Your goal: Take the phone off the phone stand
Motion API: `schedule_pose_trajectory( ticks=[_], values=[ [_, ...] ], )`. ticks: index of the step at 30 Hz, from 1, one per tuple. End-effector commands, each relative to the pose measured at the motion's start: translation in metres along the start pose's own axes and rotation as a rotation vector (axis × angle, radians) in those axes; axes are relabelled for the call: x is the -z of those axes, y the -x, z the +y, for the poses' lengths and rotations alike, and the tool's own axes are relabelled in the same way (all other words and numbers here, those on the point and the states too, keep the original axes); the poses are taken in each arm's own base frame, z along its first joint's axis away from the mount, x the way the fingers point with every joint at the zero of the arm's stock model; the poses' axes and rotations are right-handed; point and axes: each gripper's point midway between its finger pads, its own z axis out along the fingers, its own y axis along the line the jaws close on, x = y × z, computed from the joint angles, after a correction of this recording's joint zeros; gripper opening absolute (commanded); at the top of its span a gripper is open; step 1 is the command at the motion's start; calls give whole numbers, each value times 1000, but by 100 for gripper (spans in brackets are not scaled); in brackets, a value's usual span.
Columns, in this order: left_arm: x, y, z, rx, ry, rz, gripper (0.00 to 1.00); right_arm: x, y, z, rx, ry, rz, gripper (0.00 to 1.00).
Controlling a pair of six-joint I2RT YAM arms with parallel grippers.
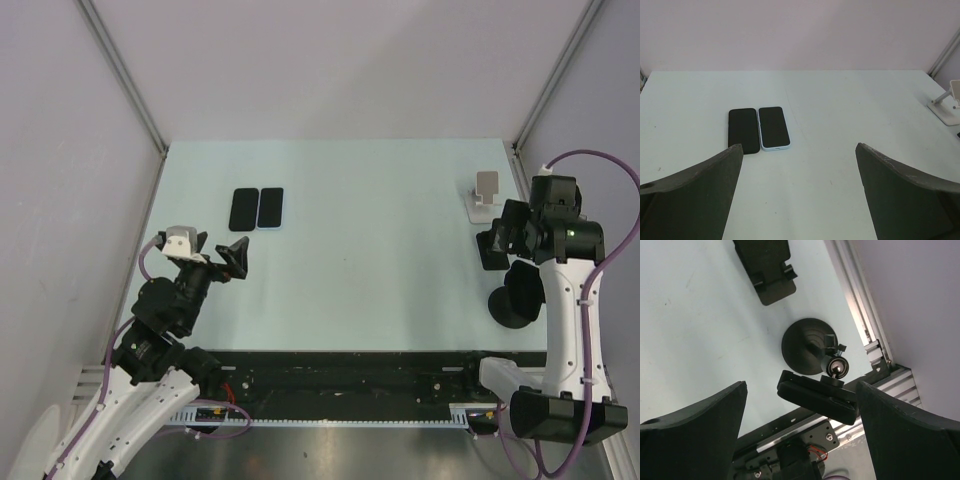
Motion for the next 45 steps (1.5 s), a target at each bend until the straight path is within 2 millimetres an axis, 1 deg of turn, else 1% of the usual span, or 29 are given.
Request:
schedule_pose_trajectory(
  ticks=[1, 3, 4, 7, 9, 12, 14, 16, 19, 20, 23, 24, 25, 28, 29, 31, 32, 33, 34, 35, 36, 38, 40, 44, 45],
  values=[
    [-1, 6, -3, -24, -18, -25, 100, 5, 3, 13, 34, 78, 26, 94],
    [-1, 6, -2, -26, -15, -25, 100, 4, 3, 15, 41, 85, 36, 93],
    [-1, 6, -3, -26, -18, -25, 100, 3, 2, 20, 43, 109, 46, 91],
    [-1, 5, -3, -26, -21, -23, 100, 5, 1, 30, 34, 155, 59, 92],
    [-1, 5, -4, -27, -26, -24, 100, 6, 0, 30, 23, 147, 54, 93],
    [-1, 5, -8, -33, -48, -20, 100, 11, 2, 21, 9, 98, 27, 95],
    [-1, 5, -10, -36, -61, -20, 100, 15, 4, 11, -8, 58, -1, 96],
    [-1, 5, -11, -39, -67, -20, 100, 19, 4, 8, -29, 51, -12, 97],
    [-2, 4, -12, -44, -73, -17, 100, 23, 1, 1, -124, 19, -18, 100],
    [-1, 5, -12, -43, -71, -20, 100, 29, 1, 2, -193, 29, -44, 100],
    [-1, 5, -13, -41, -81, -20, 100, 36, 8, 1, -275, 44, -119, 100],
    [-1, 5, -13, -41, -81, -21, 100, 41, 8, -9, -290, 2, -153, 100],
    [-1, 5, -13, -40, -81, -23, 100, 41, 8, -14, -295, -22, -165, 100],
    [0, 7, -13, -39, -79, -32, 100, 38, 2, -21, -326, -70, -169, 100],
    [1, 7, -12, -37, -79, -32, 100, 34, 1, -21, -336, -77, -176, 100],
    [2, 9, -13, -35, -81, -39, 100, 29, -1, -29, -351, -121, -194, 100],
    [2, 9, -12, -34, -80, -41, 100, 28, 2, -30, -365, -131, -209, 100],
    [3, 10, -13, -34, -83, -42, 100, 22, -2, -31, -361, -144, -200, 100],
    [3, 10, -12, -33, -82, -45, 100, 21, -2, -33, -356, -150, -208, 100],
    [3, 10, -12, -33, -82, -43, 100, 19, 1, -32, -356, -142, -220, 100],
    [3, 10, -13, -34, -86, -44, 100, 16, -2, -26, -339, -110, -207, 100],
    [4, 11, -13, -33, -88, -47, 100, 13, -3, -25, -323, -90, -205, 98],
    [4, 11, -14, -33, -91, -48, 100, 7, -8, -20, -316, -60, -182, 97],
    [4, 12, -15, -32, -95, -51, 100, 4, -7, -21, -344, -43, -169, 97],
    [4, 11, -15, -31, -96, -50, 100, 4, -8, -18, -346, -25, -165, 97]
  ],
)
